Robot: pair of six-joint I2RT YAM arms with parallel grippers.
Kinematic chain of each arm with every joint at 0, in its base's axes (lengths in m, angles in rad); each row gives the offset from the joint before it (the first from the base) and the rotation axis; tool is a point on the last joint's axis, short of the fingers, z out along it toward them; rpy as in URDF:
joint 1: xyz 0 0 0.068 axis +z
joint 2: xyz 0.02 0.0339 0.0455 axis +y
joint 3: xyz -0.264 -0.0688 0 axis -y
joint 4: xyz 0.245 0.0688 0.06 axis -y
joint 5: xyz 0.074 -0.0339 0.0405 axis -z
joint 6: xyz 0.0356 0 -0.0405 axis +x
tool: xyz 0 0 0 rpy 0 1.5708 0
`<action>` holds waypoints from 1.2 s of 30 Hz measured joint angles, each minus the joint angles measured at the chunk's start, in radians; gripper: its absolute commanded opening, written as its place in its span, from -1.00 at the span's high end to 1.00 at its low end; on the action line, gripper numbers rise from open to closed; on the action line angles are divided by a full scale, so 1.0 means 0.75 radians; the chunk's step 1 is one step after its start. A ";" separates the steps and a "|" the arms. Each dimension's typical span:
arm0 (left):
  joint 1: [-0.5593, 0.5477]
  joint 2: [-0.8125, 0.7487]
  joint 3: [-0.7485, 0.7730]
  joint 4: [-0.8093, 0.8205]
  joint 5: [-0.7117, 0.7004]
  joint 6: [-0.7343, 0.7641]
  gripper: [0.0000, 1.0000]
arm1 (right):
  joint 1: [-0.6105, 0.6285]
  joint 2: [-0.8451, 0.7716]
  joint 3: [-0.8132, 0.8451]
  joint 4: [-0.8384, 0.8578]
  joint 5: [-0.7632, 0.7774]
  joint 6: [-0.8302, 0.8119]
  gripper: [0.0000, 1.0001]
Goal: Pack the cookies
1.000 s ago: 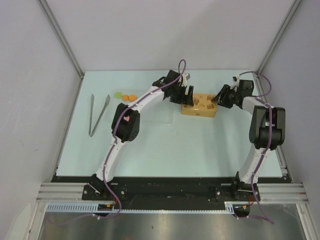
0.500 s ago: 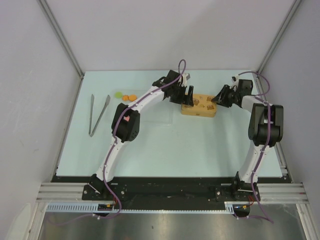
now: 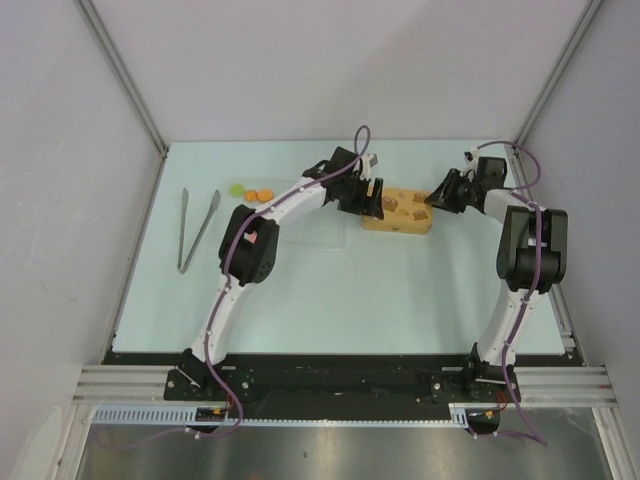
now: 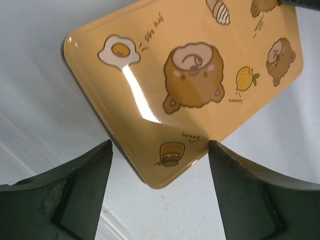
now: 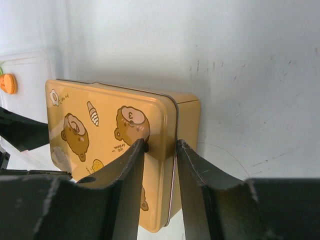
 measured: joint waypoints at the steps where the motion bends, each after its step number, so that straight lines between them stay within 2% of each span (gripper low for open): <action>1: 0.000 -0.014 -0.023 0.003 0.002 0.003 -0.56 | 0.000 0.000 0.000 -0.003 0.000 -0.003 0.26; 5: 0.004 -0.044 -0.084 0.022 0.014 0.001 -0.26 | 0.002 0.000 0.000 -0.008 -0.002 -0.004 0.26; 7: 0.006 -0.045 -0.085 0.020 0.027 -0.002 -0.19 | 0.003 0.000 0.000 -0.009 -0.001 -0.004 0.25; 8: 0.008 -0.046 -0.085 0.015 0.032 0.001 -0.04 | 0.002 0.000 0.000 -0.009 -0.001 -0.004 0.27; 10: 0.017 -0.048 -0.085 0.009 0.053 -0.002 0.03 | 0.002 -0.001 0.000 -0.011 0.001 -0.005 0.28; 12: 0.026 -0.051 -0.083 -0.004 0.066 -0.002 0.01 | 0.002 -0.002 0.000 -0.014 0.006 -0.008 0.28; 16: 0.029 -0.051 -0.081 -0.008 0.073 -0.004 -0.23 | 0.002 -0.006 0.001 -0.019 0.010 -0.015 0.28; 18: 0.028 -0.051 -0.081 -0.007 0.068 -0.004 -0.27 | 0.002 -0.007 0.001 -0.022 0.010 -0.023 0.28; 24: 0.026 -0.054 -0.096 0.008 0.061 -0.009 -0.32 | 0.012 -0.009 0.025 -0.069 0.025 -0.050 0.27; 36: 0.013 -0.150 -0.279 0.026 0.046 -0.013 -0.40 | 0.085 -0.006 0.086 -0.176 0.070 -0.108 0.21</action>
